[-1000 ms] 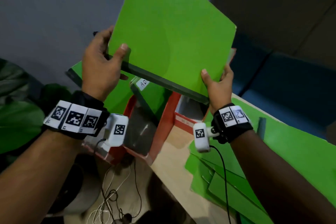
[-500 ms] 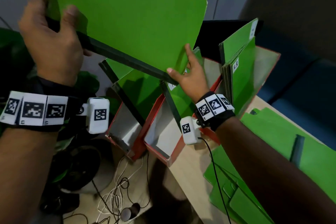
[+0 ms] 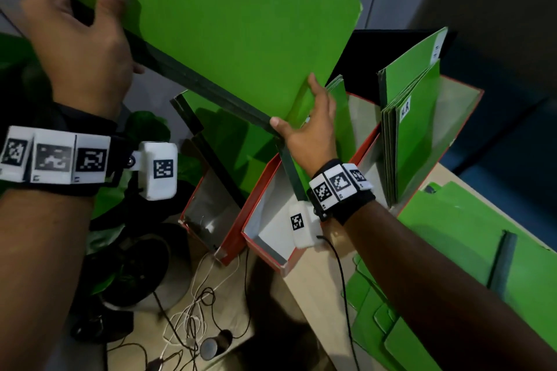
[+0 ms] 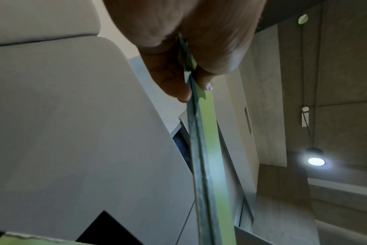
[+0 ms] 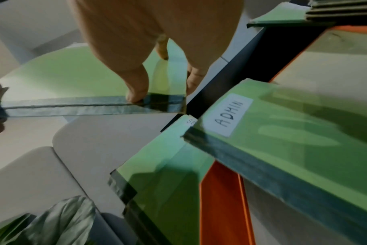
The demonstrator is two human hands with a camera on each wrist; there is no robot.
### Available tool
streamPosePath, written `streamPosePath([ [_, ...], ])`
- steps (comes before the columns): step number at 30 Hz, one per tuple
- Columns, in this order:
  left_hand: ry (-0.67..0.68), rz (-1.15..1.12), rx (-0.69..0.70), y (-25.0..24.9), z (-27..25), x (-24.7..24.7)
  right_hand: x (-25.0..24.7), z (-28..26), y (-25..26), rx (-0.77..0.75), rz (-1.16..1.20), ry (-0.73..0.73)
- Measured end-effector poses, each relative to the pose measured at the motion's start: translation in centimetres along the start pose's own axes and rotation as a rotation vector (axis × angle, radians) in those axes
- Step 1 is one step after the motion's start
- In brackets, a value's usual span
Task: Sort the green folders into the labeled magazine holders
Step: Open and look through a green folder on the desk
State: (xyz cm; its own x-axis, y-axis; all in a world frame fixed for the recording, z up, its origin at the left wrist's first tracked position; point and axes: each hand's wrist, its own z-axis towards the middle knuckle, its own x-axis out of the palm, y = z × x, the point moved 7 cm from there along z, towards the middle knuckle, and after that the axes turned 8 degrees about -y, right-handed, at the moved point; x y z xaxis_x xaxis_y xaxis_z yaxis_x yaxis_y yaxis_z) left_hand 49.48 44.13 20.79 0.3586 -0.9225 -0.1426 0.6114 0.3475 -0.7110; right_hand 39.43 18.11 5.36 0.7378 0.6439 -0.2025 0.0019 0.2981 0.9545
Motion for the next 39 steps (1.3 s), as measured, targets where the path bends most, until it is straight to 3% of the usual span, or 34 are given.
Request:
streamPosePath([
  [2, 0.119, -0.02, -0.018, -1.9, -1.2, 1.3, 0.3, -0.9, -1.2, 0.058, -0.031, 0.008],
  [5, 0.113, 0.029, 0.073, -2.0, -1.6, 3.1, 1.4, -2.1, -3.4, 0.144, -0.114, 0.082],
  [10, 0.211, 0.106, 0.081, -0.5, -2.3, 5.9, 2.2, -2.5, -6.0, 0.212, -0.262, 0.215],
  [15, 0.316, 0.109, 0.028, 1.4, -3.8, 8.3, 1.4, -2.6, -7.3, 0.204, -0.346, 0.219],
  [21, 0.614, 0.275, 0.106, 2.6, -10.2, 13.4, 2.1, -3.8, -8.0, 0.183, -0.4, 0.314],
  [26, 0.762, 0.257, -0.045, 4.5, -15.7, 16.7, 3.0, -3.5, -8.6, 0.143, -0.455, 0.345],
  [33, 0.996, 0.414, 0.093, 6.3, -20.7, 18.3, 4.2, -3.4, -9.4, 0.024, -0.625, 0.49],
  [39, 1.096, 0.497, 0.224, 6.3, -21.6, 18.5, 3.9, -3.3, -10.4, -0.013, -0.675, 0.473],
])
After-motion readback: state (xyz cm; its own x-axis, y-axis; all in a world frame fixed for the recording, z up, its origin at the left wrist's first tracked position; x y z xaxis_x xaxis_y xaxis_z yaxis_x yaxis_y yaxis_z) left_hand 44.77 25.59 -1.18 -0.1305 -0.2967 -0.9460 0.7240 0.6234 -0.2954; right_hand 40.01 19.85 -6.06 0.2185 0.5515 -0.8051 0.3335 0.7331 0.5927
